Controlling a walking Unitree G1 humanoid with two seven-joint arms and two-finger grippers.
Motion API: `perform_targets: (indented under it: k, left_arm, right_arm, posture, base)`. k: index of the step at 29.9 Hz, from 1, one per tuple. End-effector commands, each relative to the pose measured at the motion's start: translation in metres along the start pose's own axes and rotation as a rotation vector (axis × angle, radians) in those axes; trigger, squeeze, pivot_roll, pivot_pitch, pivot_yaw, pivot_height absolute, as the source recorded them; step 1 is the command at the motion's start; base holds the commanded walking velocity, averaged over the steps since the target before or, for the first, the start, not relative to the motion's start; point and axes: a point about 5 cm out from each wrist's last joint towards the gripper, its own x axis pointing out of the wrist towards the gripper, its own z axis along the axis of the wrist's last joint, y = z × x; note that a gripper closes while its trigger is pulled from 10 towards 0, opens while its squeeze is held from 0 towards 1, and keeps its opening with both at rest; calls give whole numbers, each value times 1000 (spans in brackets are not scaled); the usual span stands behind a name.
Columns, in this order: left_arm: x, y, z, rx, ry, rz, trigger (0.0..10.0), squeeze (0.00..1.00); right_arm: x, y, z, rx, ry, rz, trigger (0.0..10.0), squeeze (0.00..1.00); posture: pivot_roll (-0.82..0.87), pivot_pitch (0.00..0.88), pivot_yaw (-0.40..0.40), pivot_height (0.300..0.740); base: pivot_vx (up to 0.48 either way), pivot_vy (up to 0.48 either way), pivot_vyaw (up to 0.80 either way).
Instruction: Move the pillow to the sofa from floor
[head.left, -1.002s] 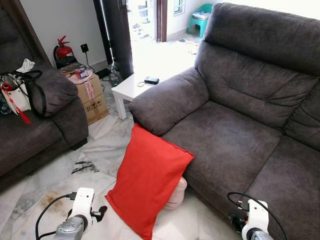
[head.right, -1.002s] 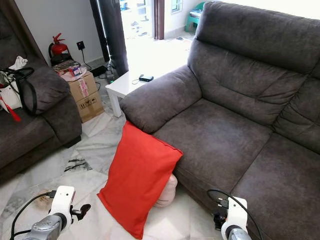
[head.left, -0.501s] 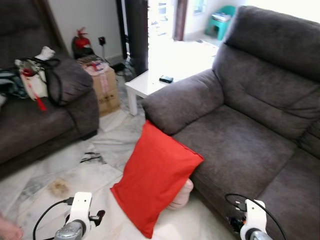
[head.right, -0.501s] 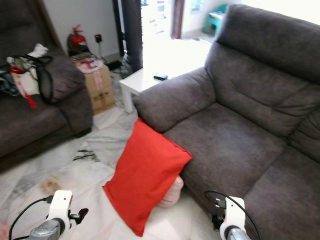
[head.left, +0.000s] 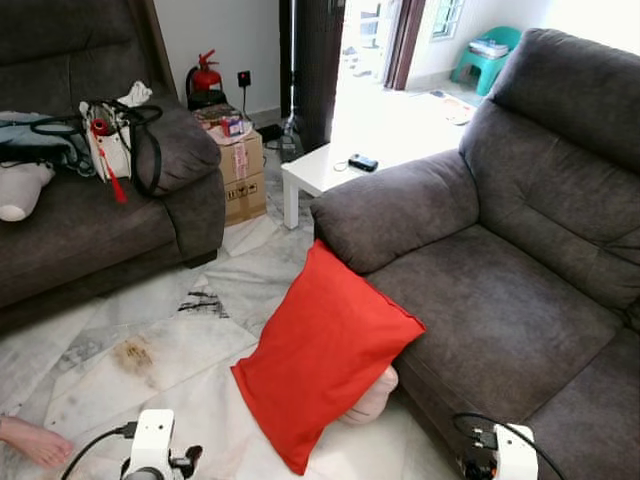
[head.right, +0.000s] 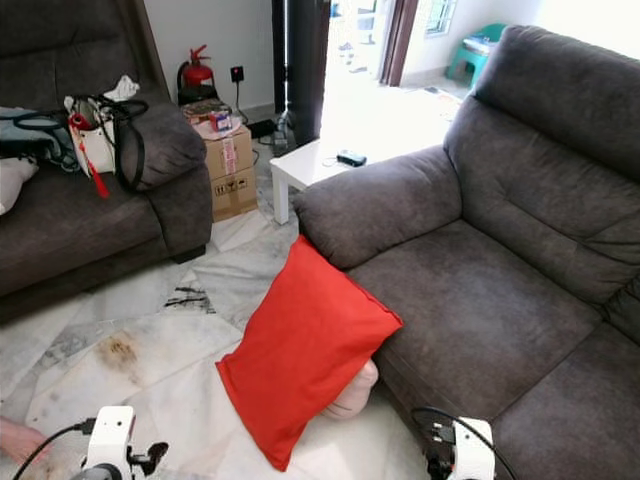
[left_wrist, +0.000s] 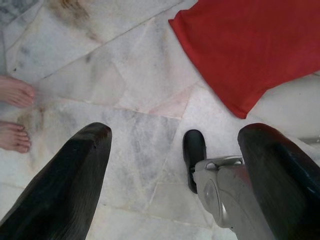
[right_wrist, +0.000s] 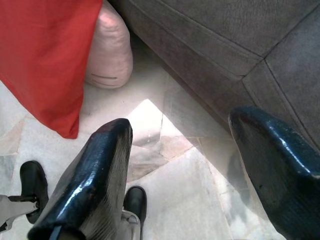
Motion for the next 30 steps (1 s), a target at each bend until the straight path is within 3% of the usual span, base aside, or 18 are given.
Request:
perform_targets:
  k: [1,17,18,19,30]
  left_arm:
    - [-1,1,-2,17,2,-12,10000,0]
    - [-1,0,0,17,-22,-41,10000,0]
    - [1,-27,-4,15,3,-55,10000,0]
    - [2,-40,-6,15,15,-63,10000,0]
    - [2,-46,-8,9,24,-65,10000,0]
  right_arm:
    - [-2,-4,-2,22,-16,-11,10000,0]
    - [-3,-8,0,28,-32,7,10000,0]
    - [-3,-8,1,26,-30,9,10000,0]
    - [-3,-9,1,23,-30,11,10000,0]
    - [-1,-5,7,9,-36,38,10000,0]
  posture:
    - [-27,0,-50,740]
    - [-33,86,-73,740]
    - [-31,89,-75,740]
    - [-31,93,-76,740]
    - [-33,96,-74,740]
  base:
    - [247,0,0]
    - [271,0,0]
    - [300,0,0]
    - [304,0,0]
    - [307,0,0]
